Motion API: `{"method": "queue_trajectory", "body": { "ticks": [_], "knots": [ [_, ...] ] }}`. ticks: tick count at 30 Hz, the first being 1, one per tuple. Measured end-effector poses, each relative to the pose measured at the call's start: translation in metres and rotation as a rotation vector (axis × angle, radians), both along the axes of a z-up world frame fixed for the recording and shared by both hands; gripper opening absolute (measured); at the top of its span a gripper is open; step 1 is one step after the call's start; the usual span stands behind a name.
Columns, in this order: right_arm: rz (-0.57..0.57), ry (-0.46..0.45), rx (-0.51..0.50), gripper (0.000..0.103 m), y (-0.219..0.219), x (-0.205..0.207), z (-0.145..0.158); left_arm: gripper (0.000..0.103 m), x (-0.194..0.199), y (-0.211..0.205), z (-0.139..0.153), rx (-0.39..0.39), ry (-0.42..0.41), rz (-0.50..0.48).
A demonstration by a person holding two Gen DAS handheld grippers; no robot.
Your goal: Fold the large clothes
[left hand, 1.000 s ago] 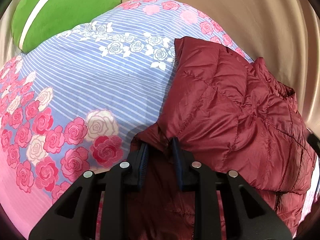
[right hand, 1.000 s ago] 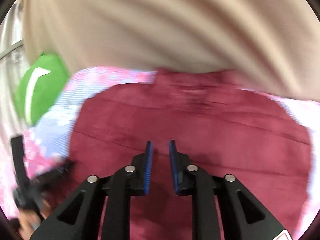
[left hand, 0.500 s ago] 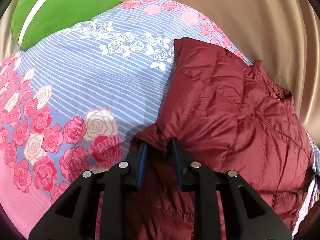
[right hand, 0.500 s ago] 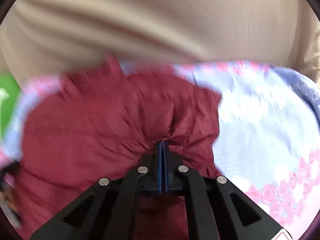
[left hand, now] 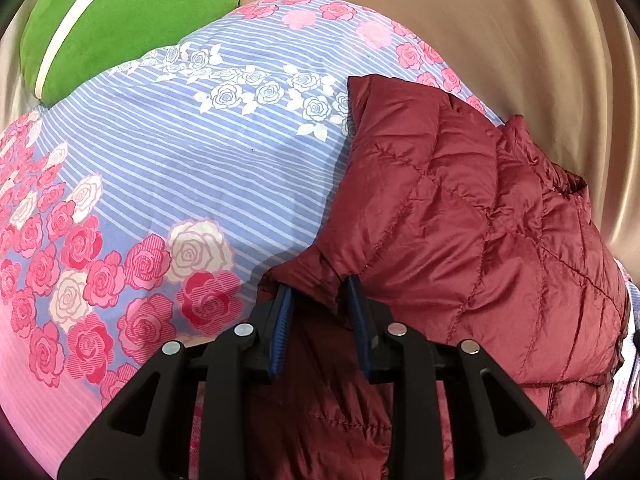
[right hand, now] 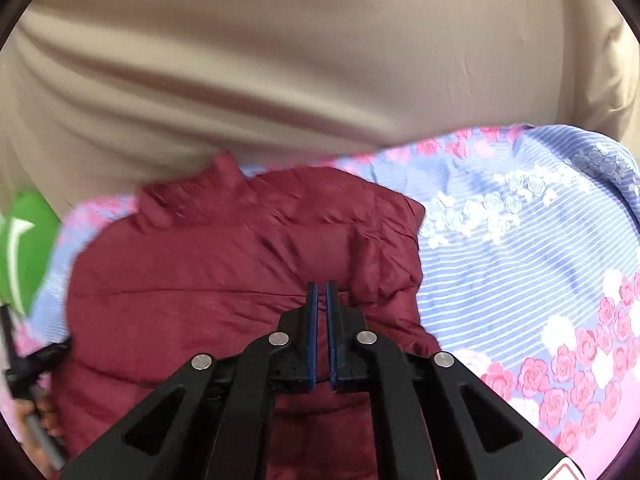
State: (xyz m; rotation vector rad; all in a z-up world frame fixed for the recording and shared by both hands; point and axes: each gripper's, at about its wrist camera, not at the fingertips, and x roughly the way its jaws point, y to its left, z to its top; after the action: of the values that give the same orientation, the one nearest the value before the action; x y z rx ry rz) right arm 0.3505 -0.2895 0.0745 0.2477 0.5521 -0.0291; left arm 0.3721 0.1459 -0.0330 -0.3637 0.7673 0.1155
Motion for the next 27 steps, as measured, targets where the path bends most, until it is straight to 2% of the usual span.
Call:
{"method": "queue_trajectory", "body": {
  "ticks": [1,3,5,7,9,10,11,13,15,17,18,20,23,26,27],
  "knots": [
    [0.023,0.014,-0.006,0.005,0.002,-0.001,-0.002,0.027,0.0,0.0,0.0,0.002,0.0,-0.001],
    [0.044,0.093,-0.09,0.005,0.017,0.011,-0.02,0.026,0.0,-0.001,0.0,0.004,0.0,-0.003],
    [0.058,0.225,-0.155,0.001,0.033,0.037,-0.056,0.027,0.0,-0.001,0.0,-0.002,-0.001,-0.004],
    [0.051,0.217,-0.174,0.001,0.037,0.033,-0.059,0.027,0.0,0.0,-0.001,-0.011,-0.003,-0.006],
    [0.042,0.219,-0.133,0.003,0.037,0.019,-0.044,0.029,-0.001,0.003,-0.001,-0.031,-0.011,-0.012],
    [0.044,0.213,-0.1,0.003,0.032,0.014,-0.039,0.035,-0.002,0.005,-0.001,-0.053,-0.021,-0.022],
    [0.041,0.197,-0.068,0.005,0.027,-0.002,-0.031,0.042,-0.004,0.009,-0.001,-0.086,-0.036,-0.039],
    [0.032,0.171,-0.054,0.014,0.02,-0.034,-0.023,0.044,-0.012,0.014,0.0,-0.122,-0.048,-0.052],
    [0.024,0.141,-0.044,0.038,0.011,-0.087,-0.013,0.049,-0.031,0.017,0.006,-0.064,-0.02,-0.062],
    [0.013,0.127,-0.039,0.053,-0.001,-0.145,-0.012,0.066,-0.056,0.022,0.012,-0.042,-0.025,-0.087],
    [0.003,0.129,-0.045,0.058,-0.007,-0.167,-0.013,0.07,-0.079,0.028,0.018,-0.04,-0.034,-0.113],
    [-0.026,0.147,-0.056,0.065,-0.022,-0.229,-0.024,0.087,-0.126,0.042,0.024,-0.042,-0.031,-0.147],
    [-0.045,0.169,-0.002,0.07,-0.041,-0.294,-0.042,0.09,-0.183,0.064,0.026,-0.073,-0.005,-0.197],
    [-0.062,0.188,0.144,0.071,-0.058,-0.356,-0.07,0.09,-0.243,0.081,0.019,-0.11,0.032,-0.239],
    [-0.06,0.191,0.181,0.072,-0.058,-0.358,-0.077,0.09,-0.263,0.085,0.013,-0.114,0.045,-0.24]
  ]
}}
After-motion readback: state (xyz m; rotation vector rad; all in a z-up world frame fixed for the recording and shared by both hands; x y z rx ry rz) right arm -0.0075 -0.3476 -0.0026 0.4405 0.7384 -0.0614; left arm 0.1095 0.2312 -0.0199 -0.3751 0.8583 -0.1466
